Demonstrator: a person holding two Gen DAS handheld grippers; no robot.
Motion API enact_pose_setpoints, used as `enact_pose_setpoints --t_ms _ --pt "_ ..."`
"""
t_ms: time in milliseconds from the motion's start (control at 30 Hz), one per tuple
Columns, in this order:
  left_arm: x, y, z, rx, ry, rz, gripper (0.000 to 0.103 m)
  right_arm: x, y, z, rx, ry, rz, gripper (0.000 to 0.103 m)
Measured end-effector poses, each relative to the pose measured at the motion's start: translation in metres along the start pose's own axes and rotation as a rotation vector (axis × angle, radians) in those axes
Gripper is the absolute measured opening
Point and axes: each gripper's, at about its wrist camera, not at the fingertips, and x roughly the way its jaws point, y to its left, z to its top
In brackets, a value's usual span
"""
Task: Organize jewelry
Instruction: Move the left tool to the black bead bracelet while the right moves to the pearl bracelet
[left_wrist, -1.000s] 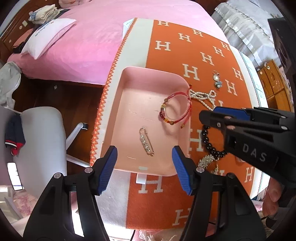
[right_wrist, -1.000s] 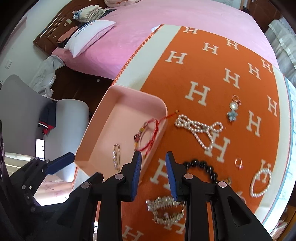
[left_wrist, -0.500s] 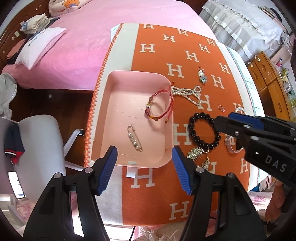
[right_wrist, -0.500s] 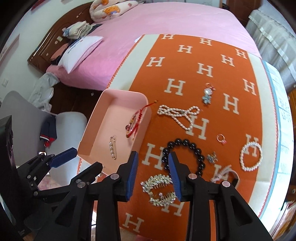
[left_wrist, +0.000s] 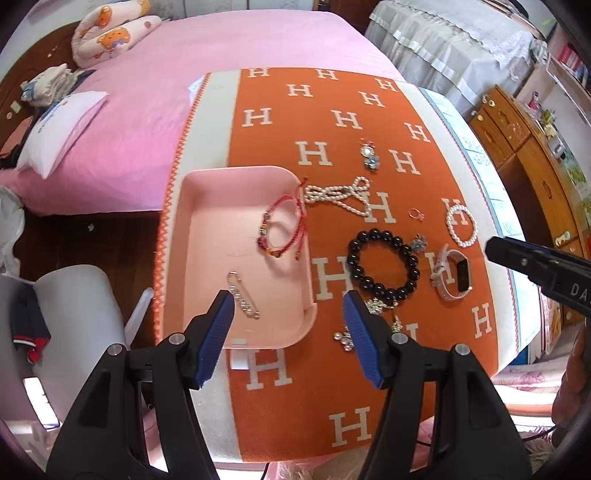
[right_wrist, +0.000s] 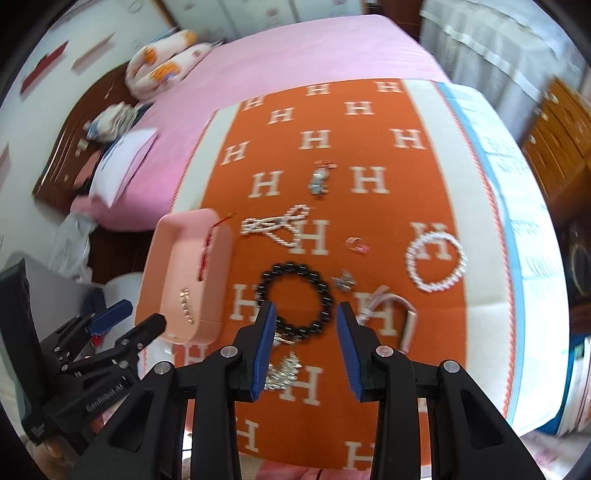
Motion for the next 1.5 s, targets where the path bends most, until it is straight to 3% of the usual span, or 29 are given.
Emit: enact_pose_setpoints --t_ms 433,667,1067,1500 --pt "0.025 -0.037 0.007 0.079 0.085 -0.069 0.058 -0.007 -0.081 -0.048 0.14 0.006 -0.045 0.034" --pt "0.042 -0.06 0.011 0.137 0.135 -0.039 0.058 0.0 -0.102 -0.054 0.175 0.02 -0.04 0.034" --pt "0.084 -0.075 0.035 0.083 0.217 -0.068 0.057 0.021 -0.13 -0.029 0.214 0.037 -0.013 0.034" --pt "0.139 -0.08 0.068 0.051 0.286 0.024 0.051 0.062 -0.169 0.013 0.237 0.081 -0.001 0.034"
